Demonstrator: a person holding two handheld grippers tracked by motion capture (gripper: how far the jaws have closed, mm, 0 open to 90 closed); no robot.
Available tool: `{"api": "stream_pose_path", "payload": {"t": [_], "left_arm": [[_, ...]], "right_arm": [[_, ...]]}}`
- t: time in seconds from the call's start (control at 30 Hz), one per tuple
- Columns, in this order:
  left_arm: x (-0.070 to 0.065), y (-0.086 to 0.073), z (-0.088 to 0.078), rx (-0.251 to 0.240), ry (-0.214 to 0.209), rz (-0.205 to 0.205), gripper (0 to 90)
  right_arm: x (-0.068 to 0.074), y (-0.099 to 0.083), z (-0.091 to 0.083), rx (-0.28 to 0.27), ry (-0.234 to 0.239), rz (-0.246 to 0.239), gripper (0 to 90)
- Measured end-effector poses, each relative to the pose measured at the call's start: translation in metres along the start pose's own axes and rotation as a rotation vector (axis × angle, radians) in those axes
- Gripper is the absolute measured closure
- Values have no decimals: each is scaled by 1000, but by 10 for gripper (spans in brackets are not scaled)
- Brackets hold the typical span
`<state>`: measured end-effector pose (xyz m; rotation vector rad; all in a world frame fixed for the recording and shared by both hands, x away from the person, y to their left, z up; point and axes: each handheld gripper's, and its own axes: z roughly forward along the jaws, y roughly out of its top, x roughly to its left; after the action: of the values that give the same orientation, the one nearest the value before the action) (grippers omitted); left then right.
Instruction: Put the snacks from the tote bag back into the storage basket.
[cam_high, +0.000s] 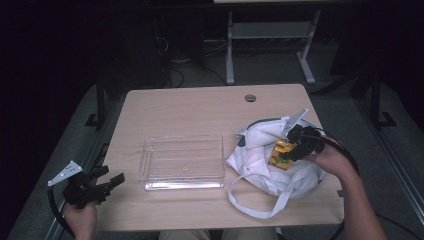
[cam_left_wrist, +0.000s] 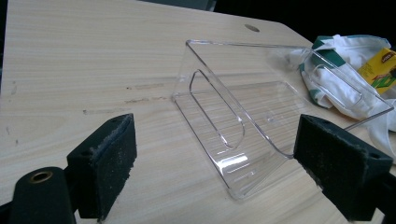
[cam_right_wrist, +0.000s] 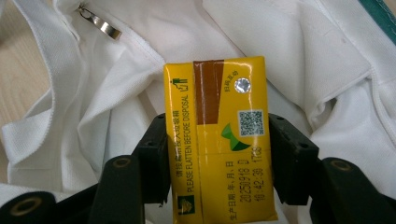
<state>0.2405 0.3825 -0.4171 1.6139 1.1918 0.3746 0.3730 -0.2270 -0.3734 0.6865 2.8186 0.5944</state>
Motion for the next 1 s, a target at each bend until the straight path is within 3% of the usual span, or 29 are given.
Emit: {"api": "stream_pose_path", "payload": {"t": [0.3, 0.73, 1.0], "left_arm": [[0, 0, 0, 1, 1, 1, 127], [1, 0, 0, 0, 2, 0, 127], [1, 0, -1, 1, 1, 0, 127]], "right_arm": [[0, 5, -1, 30, -3, 0, 493], [-6, 8, -5, 13, 40, 3, 514], [-6, 12, -17, -4, 35, 2, 515]]}}
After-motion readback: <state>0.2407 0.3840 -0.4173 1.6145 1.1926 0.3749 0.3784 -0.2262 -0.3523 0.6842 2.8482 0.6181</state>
